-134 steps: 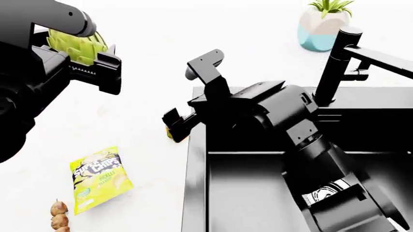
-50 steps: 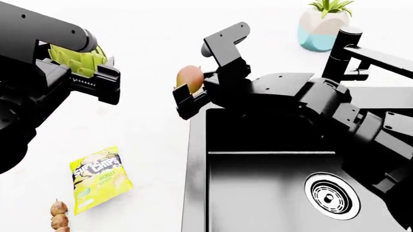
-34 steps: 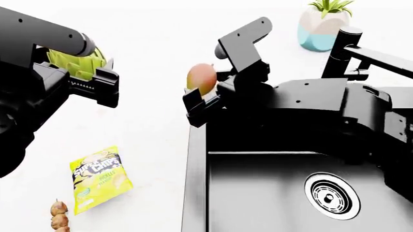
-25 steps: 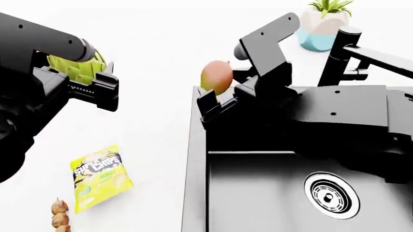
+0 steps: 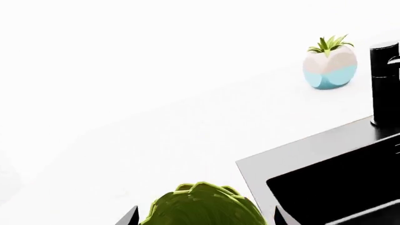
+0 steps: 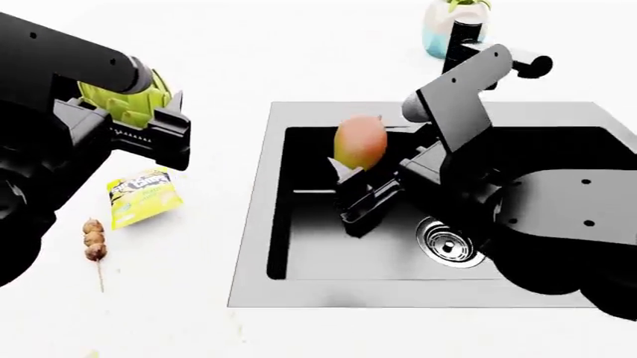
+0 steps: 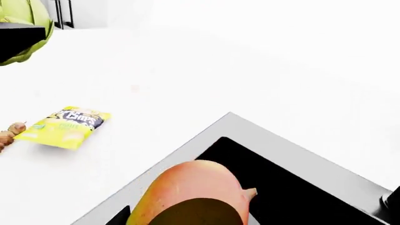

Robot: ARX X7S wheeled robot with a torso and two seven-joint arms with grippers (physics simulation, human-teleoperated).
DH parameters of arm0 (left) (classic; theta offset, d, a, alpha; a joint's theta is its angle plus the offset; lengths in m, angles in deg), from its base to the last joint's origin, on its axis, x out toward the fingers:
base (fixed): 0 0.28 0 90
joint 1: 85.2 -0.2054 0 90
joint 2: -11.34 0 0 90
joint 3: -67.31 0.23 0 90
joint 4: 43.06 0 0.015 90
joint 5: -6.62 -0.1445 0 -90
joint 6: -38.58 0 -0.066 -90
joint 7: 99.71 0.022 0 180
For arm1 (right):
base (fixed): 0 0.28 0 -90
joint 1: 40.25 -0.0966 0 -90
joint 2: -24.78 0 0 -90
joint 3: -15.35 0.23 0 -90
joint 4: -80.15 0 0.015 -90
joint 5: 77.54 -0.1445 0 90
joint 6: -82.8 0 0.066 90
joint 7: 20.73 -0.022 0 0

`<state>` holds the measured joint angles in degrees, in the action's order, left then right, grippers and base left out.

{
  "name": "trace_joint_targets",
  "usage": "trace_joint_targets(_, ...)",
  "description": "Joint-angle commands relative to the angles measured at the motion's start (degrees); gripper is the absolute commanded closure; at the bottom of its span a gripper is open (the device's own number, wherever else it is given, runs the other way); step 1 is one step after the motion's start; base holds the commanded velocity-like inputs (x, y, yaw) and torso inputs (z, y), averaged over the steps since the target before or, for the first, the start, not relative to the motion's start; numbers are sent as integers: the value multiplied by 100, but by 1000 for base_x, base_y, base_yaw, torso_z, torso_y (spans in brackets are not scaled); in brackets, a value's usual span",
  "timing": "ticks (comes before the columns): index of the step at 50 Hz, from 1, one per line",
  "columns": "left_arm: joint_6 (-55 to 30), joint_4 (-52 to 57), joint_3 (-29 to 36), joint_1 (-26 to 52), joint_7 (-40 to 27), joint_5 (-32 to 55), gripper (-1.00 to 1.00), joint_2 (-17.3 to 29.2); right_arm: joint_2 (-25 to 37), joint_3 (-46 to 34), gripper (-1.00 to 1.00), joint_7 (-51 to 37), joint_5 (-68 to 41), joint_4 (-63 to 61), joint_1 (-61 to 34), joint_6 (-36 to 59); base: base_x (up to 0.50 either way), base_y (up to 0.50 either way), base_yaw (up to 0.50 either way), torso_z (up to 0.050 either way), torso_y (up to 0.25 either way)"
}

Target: Pick up the fruits and vegetables and place them in the sink. Turn on the sink faucet to wash them. Then turn the sink off and put them in the tray.

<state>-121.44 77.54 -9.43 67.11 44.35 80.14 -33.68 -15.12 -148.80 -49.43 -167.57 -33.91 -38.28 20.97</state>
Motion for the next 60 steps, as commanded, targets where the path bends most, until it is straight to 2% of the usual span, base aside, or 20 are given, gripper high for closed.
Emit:
trace_joint_targets(1, 19, 10, 54, 65, -123, 40, 100, -73, 289, -4, 100, 208, 79, -238, 155, 12, -277, -500, 0, 0, 0)
trace_joint_targets(21, 157, -7, 198, -61, -22, -136, 100, -85, 315, -19, 100, 339, -50, -129, -26, 296, -222, -500, 0, 0, 0)
trace_joint_targets(42, 304, -212, 519, -43, 269, -557, 100, -102, 46, -30, 100, 680, -353, 406, -598, 941, -47, -500, 0, 0, 0)
trace_joint_targets(52, 199, -695, 572, 548, 544, -611, 100, -134, -92, 15, 100, 943, -584, 813, -1237, 1524, 96, -483, 0, 0, 0)
trace_joint_targets(60, 135, -982, 523, 987, 593, -747, 100, 1, -443, -15, 100, 1249, -599, 1246, -1729, 1971, 244, -37, 0, 22, 5)
